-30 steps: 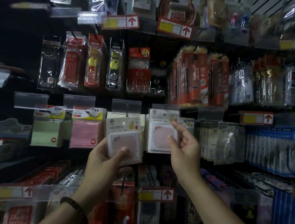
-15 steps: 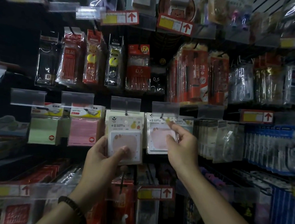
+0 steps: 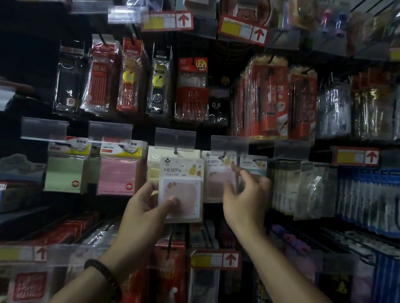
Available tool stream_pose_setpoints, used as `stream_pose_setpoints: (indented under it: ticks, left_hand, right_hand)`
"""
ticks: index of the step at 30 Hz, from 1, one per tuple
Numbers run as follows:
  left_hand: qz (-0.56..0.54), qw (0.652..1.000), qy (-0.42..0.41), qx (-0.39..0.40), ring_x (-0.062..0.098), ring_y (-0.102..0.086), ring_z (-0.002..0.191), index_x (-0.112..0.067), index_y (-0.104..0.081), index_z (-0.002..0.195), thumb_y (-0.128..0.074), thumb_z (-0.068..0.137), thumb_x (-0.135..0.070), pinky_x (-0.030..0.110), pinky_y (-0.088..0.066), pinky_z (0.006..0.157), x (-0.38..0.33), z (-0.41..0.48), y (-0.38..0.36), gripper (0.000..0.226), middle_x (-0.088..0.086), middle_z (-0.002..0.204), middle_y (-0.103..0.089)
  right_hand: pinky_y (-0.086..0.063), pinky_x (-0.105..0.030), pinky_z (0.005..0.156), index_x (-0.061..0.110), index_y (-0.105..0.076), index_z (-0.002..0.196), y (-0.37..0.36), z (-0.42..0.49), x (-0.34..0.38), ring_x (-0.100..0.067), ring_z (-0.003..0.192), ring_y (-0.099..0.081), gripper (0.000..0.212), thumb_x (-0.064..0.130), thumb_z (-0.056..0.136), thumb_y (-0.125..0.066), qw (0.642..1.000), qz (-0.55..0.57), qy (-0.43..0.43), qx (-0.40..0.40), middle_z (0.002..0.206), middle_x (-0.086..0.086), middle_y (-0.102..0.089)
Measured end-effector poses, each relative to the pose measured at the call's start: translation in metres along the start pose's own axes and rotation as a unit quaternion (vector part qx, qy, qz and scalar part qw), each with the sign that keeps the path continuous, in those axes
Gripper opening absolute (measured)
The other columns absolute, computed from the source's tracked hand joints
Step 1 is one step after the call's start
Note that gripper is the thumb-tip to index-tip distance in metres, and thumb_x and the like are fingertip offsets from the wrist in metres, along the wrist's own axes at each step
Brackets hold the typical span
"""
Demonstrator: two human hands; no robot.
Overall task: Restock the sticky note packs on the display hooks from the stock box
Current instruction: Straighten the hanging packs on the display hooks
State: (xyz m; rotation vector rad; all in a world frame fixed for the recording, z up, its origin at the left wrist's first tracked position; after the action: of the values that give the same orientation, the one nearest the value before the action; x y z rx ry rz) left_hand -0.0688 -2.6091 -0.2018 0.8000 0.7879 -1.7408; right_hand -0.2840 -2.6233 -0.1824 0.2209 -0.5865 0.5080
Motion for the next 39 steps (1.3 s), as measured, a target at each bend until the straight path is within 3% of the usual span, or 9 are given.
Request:
stream_pose_setpoints:
  ticks: [3,8,17,21,27,31,33,36,39]
  left_hand:
    - [0.005,1.000,0.007,0.015,0.012,-0.079,0.096,-0.022,-0.067,0.123,-0.055,0.106,-0.006,0.021,-0.063,0.069,-0.002,0.000,-0.011,0.026,-0.001,0.110,-0.081]
    - [-0.005,0.998,0.017,0.055,0.016,-0.079,0.100,-0.021,-0.065,0.126,-0.053,0.106,-0.003,0.026,-0.064,0.074,0.002,-0.003,-0.032,0.029,0.002,0.116,-0.079]
    - [0.243,0.964,-0.106,-0.013,-0.013,-0.069,0.087,-0.032,-0.049,0.141,-0.067,0.103,-0.020,0.011,-0.057,0.061,0.006,-0.003,-0.035,0.044,-0.018,0.112,-0.064]
    - [0.279,0.952,-0.125,-0.007,-0.001,-0.072,0.090,-0.032,-0.054,0.138,-0.067,0.103,-0.022,0.015,-0.060,0.066,0.003,0.000,-0.030,0.038,-0.014,0.118,-0.065]
    - [0.318,0.937,-0.144,-0.004,0.000,-0.070,0.090,-0.033,-0.062,0.121,-0.063,0.102,-0.007,0.023,-0.063,0.071,0.003,0.003,-0.025,0.032,-0.016,0.113,-0.065]
    - [0.344,0.926,-0.157,0.004,0.001,-0.066,0.103,-0.035,-0.064,0.117,-0.057,0.099,0.003,0.027,-0.063,0.083,0.005,0.006,-0.023,0.043,-0.019,0.112,-0.065]
    - [0.350,0.921,-0.171,0.009,0.003,-0.066,0.103,-0.036,-0.063,0.118,-0.058,0.099,0.002,0.028,-0.063,0.082,0.005,0.007,-0.024,0.043,-0.018,0.113,-0.065]
    - [0.377,0.904,-0.202,0.015,0.007,-0.067,0.099,-0.042,-0.058,0.129,-0.059,0.100,-0.001,0.024,-0.061,0.076,0.003,0.008,-0.025,0.051,-0.016,0.119,-0.061]
    - [0.408,0.890,-0.199,0.042,0.006,-0.065,0.098,-0.044,-0.049,0.145,-0.061,0.103,-0.012,0.024,-0.062,0.082,0.000,0.011,-0.028,0.054,-0.015,0.125,-0.055]
  right_hand:
    - [-0.049,-0.014,0.072,0.036,-0.069,0.120,0.014,-0.021,0.012,0.001,0.090,-0.062,0.024,0.023,0.100,-0.069,0.991,0.132,0.019,0.016,0.104,0.007,-0.065]
    - [-0.063,-0.029,0.069,0.046,-0.051,0.152,0.025,-0.052,0.015,-0.013,0.084,-0.075,0.069,0.010,0.097,-0.073,0.960,0.250,0.010,0.124,0.094,-0.002,-0.075]
    - [-0.063,-0.030,0.092,0.030,-0.065,0.141,0.031,-0.037,-0.001,-0.012,0.108,-0.076,0.055,-0.007,0.099,-0.065,0.938,0.329,-0.072,0.083,0.112,0.004,-0.081]
    - [-0.061,-0.030,0.097,0.028,-0.063,0.144,0.030,-0.022,0.004,-0.008,0.117,-0.072,0.055,-0.005,0.100,-0.064,0.943,0.323,-0.052,0.051,0.132,0.004,-0.074]
    - [-0.063,-0.029,0.091,0.024,-0.064,0.144,0.023,-0.007,0.005,-0.004,0.111,-0.073,0.054,-0.005,0.099,-0.064,0.953,0.295,-0.041,0.050,0.133,0.003,-0.072]
    - [-0.056,-0.033,0.088,0.021,-0.066,0.142,0.025,-0.003,0.007,-0.001,0.110,-0.062,0.050,-0.002,0.097,-0.066,0.973,0.228,-0.018,0.032,0.116,0.025,-0.067]
    - [-0.065,-0.028,0.072,0.023,-0.067,0.141,0.023,0.004,0.004,-0.013,0.089,-0.073,0.049,0.003,0.097,-0.066,0.984,0.175,-0.015,0.029,0.114,0.006,-0.075]
    - [-0.041,-0.014,0.066,0.024,-0.068,0.140,0.017,0.012,-0.002,0.007,0.070,-0.043,0.048,0.004,0.096,-0.065,0.990,0.132,-0.026,0.049,0.116,0.001,-0.078]
    - [-0.037,-0.009,0.056,0.022,-0.066,0.142,0.017,0.012,-0.004,0.005,0.058,-0.040,0.047,0.005,0.097,-0.066,0.994,0.097,-0.023,0.044,0.079,0.016,-0.057]
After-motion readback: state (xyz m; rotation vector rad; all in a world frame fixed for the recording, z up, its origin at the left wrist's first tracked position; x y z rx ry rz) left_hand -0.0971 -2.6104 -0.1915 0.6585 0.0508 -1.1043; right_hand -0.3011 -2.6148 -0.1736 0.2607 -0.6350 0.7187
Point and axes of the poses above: each hand's wrist, its own z-axis towards the middle knuckle, its own y-axis out of the back of the hand, x = y × z, the point moved 1 cm from there along z, towards the middle knuckle
